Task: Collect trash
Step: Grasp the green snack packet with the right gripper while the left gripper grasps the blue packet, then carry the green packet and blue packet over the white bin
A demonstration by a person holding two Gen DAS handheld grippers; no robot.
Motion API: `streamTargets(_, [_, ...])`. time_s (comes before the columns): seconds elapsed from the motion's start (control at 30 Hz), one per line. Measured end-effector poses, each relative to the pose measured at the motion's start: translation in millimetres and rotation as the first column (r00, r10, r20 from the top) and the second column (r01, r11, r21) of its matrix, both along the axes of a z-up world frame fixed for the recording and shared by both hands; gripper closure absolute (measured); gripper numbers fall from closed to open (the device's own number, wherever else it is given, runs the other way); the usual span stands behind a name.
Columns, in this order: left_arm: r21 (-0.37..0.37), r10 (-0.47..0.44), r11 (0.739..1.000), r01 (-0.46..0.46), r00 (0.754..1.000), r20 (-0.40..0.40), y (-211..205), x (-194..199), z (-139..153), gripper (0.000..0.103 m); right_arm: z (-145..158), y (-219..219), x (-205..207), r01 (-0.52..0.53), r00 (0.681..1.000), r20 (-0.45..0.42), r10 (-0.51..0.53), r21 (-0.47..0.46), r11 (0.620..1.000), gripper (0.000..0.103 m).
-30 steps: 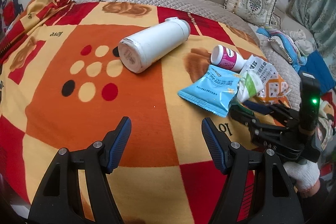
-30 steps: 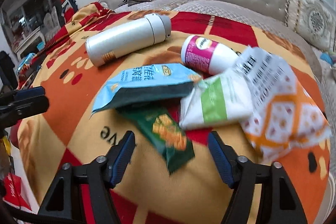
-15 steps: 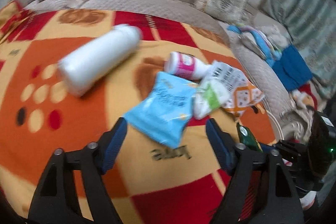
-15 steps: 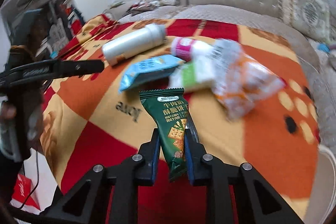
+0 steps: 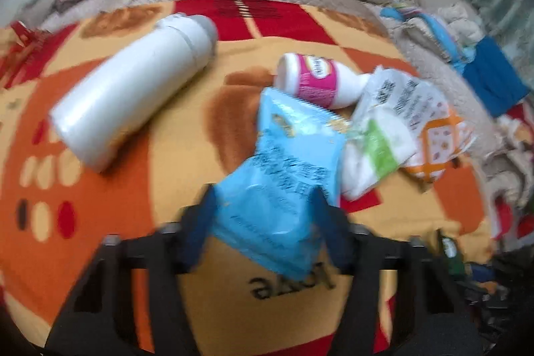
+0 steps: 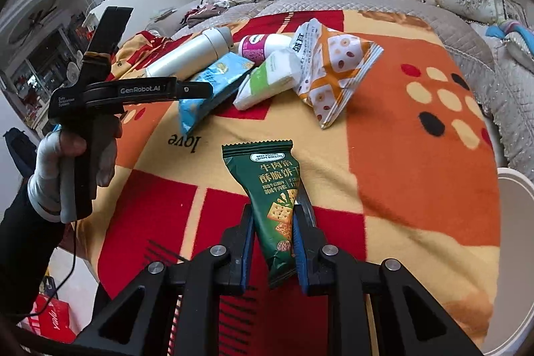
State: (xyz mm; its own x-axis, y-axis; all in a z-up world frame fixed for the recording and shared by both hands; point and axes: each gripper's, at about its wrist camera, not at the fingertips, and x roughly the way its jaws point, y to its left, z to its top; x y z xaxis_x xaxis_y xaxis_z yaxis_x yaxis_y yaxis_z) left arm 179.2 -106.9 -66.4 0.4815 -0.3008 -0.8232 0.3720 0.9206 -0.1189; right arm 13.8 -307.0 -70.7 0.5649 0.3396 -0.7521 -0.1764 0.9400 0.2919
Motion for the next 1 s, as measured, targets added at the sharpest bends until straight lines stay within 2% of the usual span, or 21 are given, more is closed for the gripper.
streamTargets(0.03, [0.004, -0.001, 1.000, 0.001, 1.000, 0.008, 2.5, -2.8, 1.5, 0.075, -0.7, 0.6, -0.2, -0.001, 1.000, 0.000, 0.001, 0.004, 1.000, 0.083])
streamTargets(0.07, [-0.020, -0.006, 1.000, 0.006, 1.000, 0.001, 6.3, -4.8, 3.7, 0.077, -1.2, 0.6, -2.7, 0.000, 1.000, 0.000, 0.000, 0.006, 1.000, 0.083])
streamTargets(0.13, [-0.039, -0.005, 0.999, 0.004, 1.000, -0.009, 11.4, -6.2, 7.5, 0.078, -0.3, 1.5, -5.3, 0.000, 1.000, 0.002, 0.000, 0.012, 1.000, 0.083])
streamTargets(0.2, [-0.067, -0.025, 0.997, 0.027, 1.000, 0.018, 12.7, -9.3, 12.0, 0.077, 1.0, 1.0, -8.2, 0.004, 1.000, 0.005, -0.004, 0.013, 1.000, 0.083])
streamTargets(0.23, [-0.083, -0.038, 0.996, 0.040, 0.999, 0.026, 12.7, -9.9, 13.5, 0.067, 1.3, 0.4, -9.0, 0.007, 1.000, 0.004, -0.007, 0.013, 1.000, 0.083])
streamTargets(0.27, [-0.103, -0.055, 0.993, 0.057, 0.998, 0.022, 12.3, -9.4, 14.4, 0.040, 2.4, -0.7, -10.6, 0.012, 1.000, 0.006, -0.012, 0.016, 1.000, 0.083])
streamTargets(0.3, [-0.125, -0.067, 0.990, 0.068, 0.998, 0.014, 11.8, -8.9, 14.7, 0.020, 3.3, -1.4, -12.2, 0.015, 1.000, 0.008, -0.015, 0.018, 1.000, 0.083])
streamTargets(0.33, [-0.160, -0.076, 0.984, 0.077, 0.997, 0.010, 11.2, -9.2, 16.3, 0.018, 3.9, -2.0, -13.2, 0.017, 1.000, 0.009, -0.017, 0.018, 1.000, 0.083])
streamTargets(0.37, [-0.185, -0.087, 0.979, 0.087, 0.996, 0.011, 9.9, -8.4, 16.0, 0.018, 4.1, -2.7, -14.1, 0.019, 1.000, 0.010, -0.019, 0.018, 1.000, 0.083])
streamTargets(0.4, [-0.173, -0.091, 0.981, 0.092, 0.996, 0.011, 4.5, -5.6, 15.6, 0.018, 4.1, -3.4, -14.8, 0.021, 1.000, 0.010, -0.021, 0.018, 1.000, 0.083])
streamTargets(0.53, [-0.060, -0.125, 0.990, 0.125, 0.992, 0.006, -15.6, -2.3, 3.5, 0.018, 2.8, -6.8, -13.5, 0.030, 1.000, 0.000, -0.030, 0.026, 0.999, 0.083])
streamTargets(0.6, [0.028, -0.128, 0.992, 0.127, 0.991, 0.030, -24.8, -2.2, -2.7, 0.018, 2.1, -7.2, -12.7, 0.030, 1.000, -0.003, -0.030, 0.032, 0.999, 0.083])
streamTargets(0.67, [0.072, -0.124, 0.990, 0.122, 0.992, 0.027, -28.2, 0.5, -9.0, 0.019, 0.9, -6.6, -11.5, 0.029, 1.000, -0.006, -0.029, 0.032, 0.999, 0.083])
streamTargets(0.77, [0.047, -0.096, 0.994, 0.095, 0.995, 0.036, -20.1, 0.4, -10.6, 0.030, -1.8, -6.6, -10.8, 0.028, 1.000, -0.011, -0.028, 0.039, 0.999, 0.083])
streamTargets(0.83, [0.026, -0.087, 0.996, 0.086, 0.995, 0.042, -15.3, -3.7, -6.0, 0.041, -2.7, -5.5, -10.9, 0.028, 1.000, -0.011, -0.028, 0.039, 0.999, 0.083])
streamTargets(0.87, [0.022, -0.073, 0.997, 0.072, 0.996, 0.041, -11.7, -7.5, -2.6, 0.050, -2.8, -5.4, -11.7, 0.030, 1.000, -0.009, -0.030, 0.042, 0.999, 0.083])
streamTargets(1.0, [-0.008, -0.052, 0.999, 0.052, 0.997, 0.056, -2.1, -30.7, 7.8, 0.053, 1.0, -5.6, -16.4, 0.034, 0.999, 0.004, -0.034, 0.040, 0.999, 0.083])
